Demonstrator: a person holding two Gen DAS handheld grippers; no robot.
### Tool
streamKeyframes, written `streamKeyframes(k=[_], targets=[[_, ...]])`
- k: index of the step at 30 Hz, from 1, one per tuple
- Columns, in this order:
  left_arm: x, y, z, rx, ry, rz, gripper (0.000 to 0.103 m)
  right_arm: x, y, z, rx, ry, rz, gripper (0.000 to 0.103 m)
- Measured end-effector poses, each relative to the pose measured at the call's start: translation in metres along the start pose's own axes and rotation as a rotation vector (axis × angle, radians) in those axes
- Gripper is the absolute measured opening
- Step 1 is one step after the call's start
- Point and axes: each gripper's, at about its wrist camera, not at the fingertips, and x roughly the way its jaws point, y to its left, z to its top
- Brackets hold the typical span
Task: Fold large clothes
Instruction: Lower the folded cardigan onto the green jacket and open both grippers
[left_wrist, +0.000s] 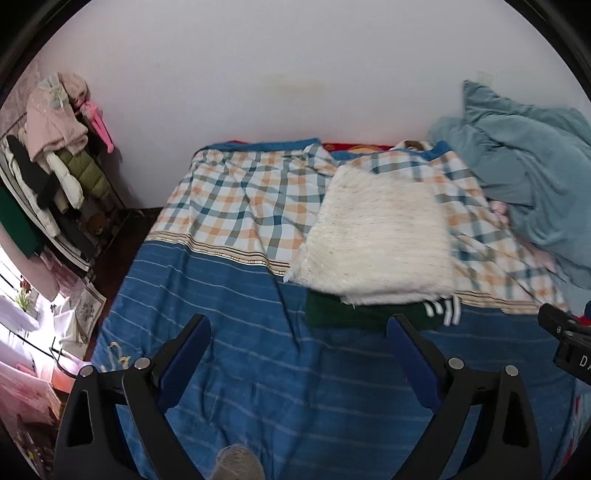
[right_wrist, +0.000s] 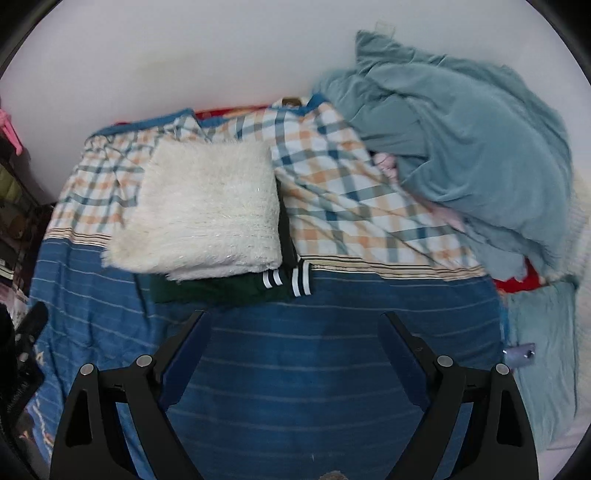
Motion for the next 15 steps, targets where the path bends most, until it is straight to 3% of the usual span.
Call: streamKeyframes(k=[7, 15], targets=[[-0.108, 0.013, -0.008, -0.011, -0.048, -0.039, 0.097, -0.157, -0.008, -0.044, -0.008, -0.109, -0.005, 0.093], [-0.201, 0.025, -0.027, -0.02, -0.125, -0.077, 0.097, -0.296, -0.018, -0.085, -0.007, -0.23, -0.023, 0.093]])
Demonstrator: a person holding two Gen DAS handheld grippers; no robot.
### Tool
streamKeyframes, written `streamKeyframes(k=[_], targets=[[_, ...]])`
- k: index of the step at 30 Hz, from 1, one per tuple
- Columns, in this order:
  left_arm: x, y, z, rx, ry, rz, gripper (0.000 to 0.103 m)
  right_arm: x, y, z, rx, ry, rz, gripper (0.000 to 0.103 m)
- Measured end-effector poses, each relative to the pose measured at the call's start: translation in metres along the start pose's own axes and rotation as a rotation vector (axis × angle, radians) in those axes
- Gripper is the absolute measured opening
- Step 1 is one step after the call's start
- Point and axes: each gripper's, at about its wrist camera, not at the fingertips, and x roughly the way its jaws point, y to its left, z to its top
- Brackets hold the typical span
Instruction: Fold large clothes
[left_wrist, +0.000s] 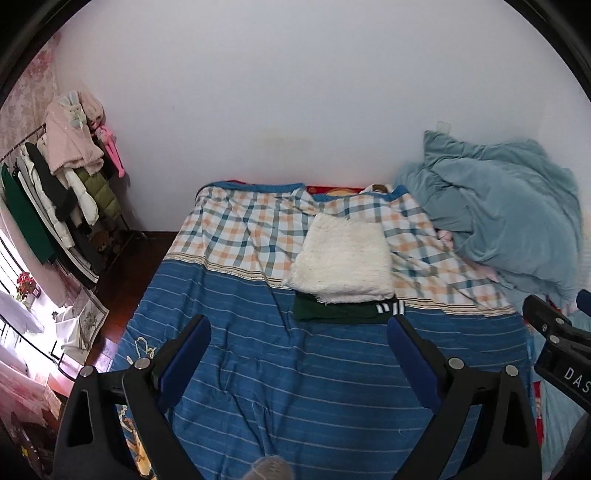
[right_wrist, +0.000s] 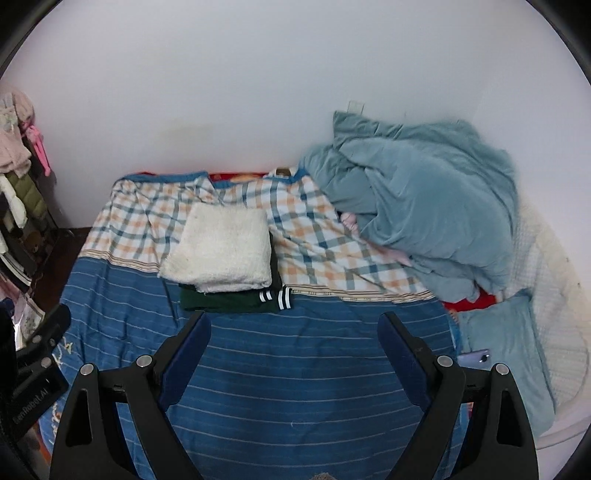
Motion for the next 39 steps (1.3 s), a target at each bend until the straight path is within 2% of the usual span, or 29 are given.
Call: streamKeyframes(k=[6, 11, 16, 23, 28, 39], targets=[[-0.041, 0.0, -0.011, 0.008, 0.004, -0.007, 0.097, -0.073, -0.014, -0.014, 0.009, -0.032, 0.004, 0.093], [-0.065, 0.006, -0.012, -0.012, 0.047, -0.011, 0.097, -0.114, -0.021, -0.021, 0.004, -0.018, 0.021, 0.094], [-0.086, 0.008, -0.013, -0.013, 0.036, -0.001, 0.097, -0.146, -0.027, -0.021, 0.003, -0.032, 0.03, 0.096], [-0.106, 0.011, -0.013, -0.017, -0.017, 0.022, 0.097, -0.169, -0.032, -0.02, -0.012, -0.064, 0.023, 0.096], [-0.108, 0.015, -0.013, -0.032, -0.026, -0.001, 0.1, -0.178, -0.032, -0.02, -0.026, -0.081, 0.032, 0.097], [-0.112, 0.015, -0.016, -0.025, -0.043, 0.012, 0.101, -0.177, -0.037, -0.018, -0.026, -0.077, 0.053, 0.099]])
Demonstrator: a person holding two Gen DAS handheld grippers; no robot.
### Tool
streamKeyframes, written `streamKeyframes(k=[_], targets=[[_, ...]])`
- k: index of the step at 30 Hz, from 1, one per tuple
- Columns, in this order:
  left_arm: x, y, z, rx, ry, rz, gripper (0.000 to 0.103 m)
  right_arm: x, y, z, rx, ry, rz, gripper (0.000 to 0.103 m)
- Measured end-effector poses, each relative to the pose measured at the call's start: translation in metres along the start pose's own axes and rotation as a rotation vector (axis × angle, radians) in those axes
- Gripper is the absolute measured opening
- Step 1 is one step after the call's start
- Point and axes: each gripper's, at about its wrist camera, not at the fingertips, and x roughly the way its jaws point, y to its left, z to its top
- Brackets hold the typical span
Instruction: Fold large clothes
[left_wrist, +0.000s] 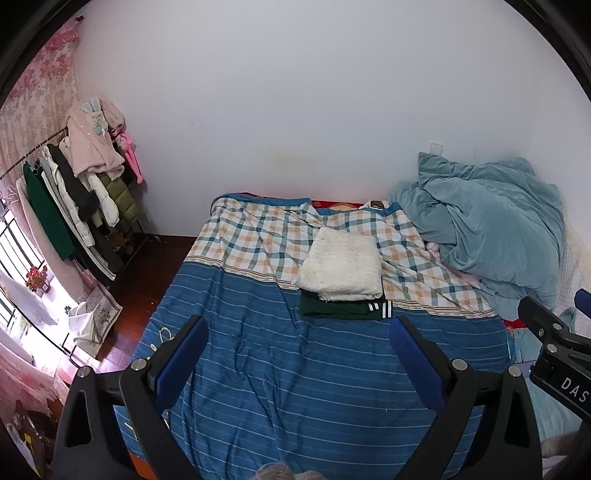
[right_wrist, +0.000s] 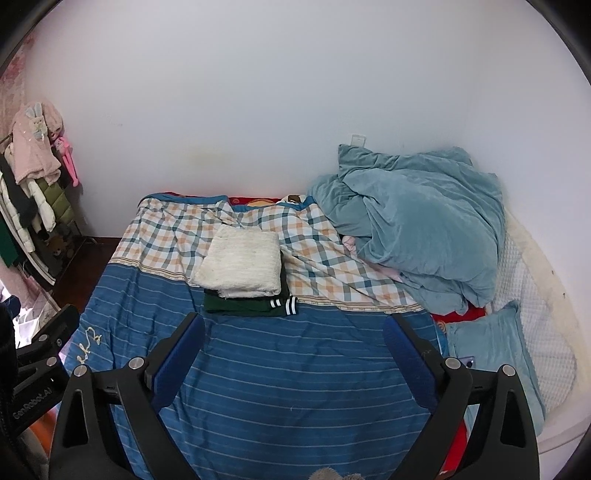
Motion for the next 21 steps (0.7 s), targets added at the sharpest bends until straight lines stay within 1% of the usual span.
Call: streamKeyframes(k=[21], targets=[[-0.0072, 0.0006, -0.0022, -0.001, -0.012, 0.002, 0.101, -0.0003, -0.0034, -0.0025, 0.005, -0.004, 0.018, 0.099]])
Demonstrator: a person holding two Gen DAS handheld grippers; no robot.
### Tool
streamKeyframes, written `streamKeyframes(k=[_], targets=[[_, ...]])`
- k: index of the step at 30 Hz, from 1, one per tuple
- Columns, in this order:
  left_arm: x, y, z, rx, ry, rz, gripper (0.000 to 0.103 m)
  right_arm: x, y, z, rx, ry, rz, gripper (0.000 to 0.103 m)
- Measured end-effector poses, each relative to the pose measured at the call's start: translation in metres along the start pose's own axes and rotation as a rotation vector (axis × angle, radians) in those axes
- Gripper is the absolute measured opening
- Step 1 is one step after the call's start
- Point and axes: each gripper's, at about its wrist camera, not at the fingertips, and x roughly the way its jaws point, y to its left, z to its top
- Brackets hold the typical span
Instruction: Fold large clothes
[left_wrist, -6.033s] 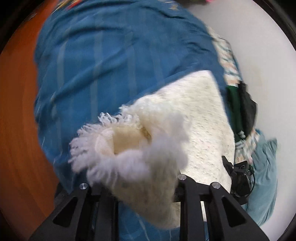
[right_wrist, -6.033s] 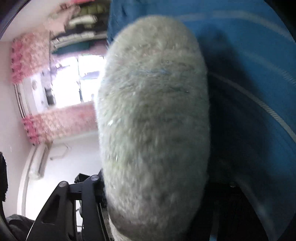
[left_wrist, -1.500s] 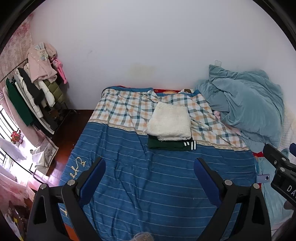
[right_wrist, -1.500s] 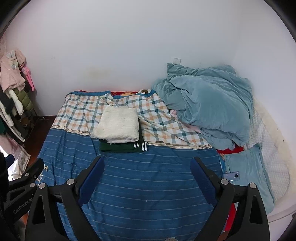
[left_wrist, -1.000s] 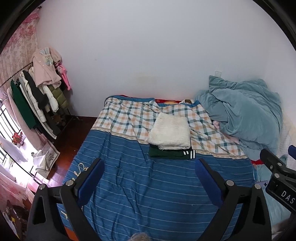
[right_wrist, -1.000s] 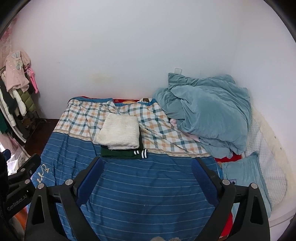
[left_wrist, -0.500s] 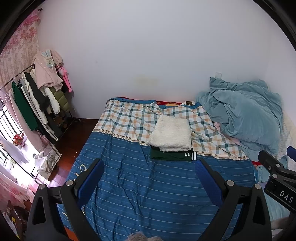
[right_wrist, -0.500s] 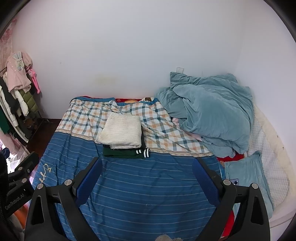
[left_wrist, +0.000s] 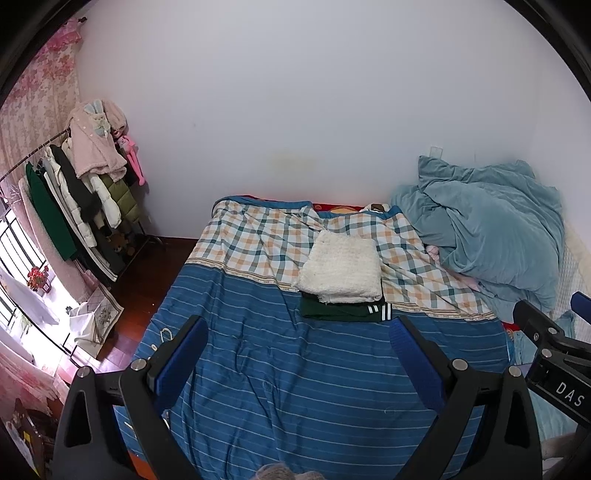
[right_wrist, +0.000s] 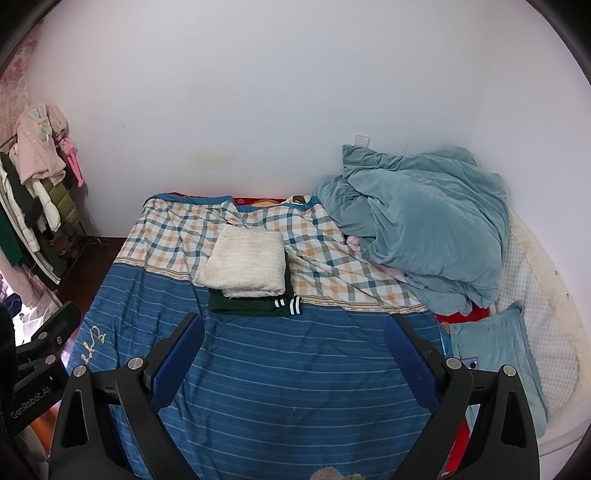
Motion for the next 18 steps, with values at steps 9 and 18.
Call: streamKeyframes(k=[9, 18], targets=[[-0.001, 0.0001, 0.0, -0.001, -0.001, 0.0, 0.101, 0.0004, 0.0018, -0.0004, -0.001, -0.002, 0.002, 0.099], [-0.0079, -0.0039, 0.0047, -0.005, -0.011, 0.003, 0.101, 0.0017, 0.0035, -0.0002, -0.002, -0.003, 0.007, 0.099]])
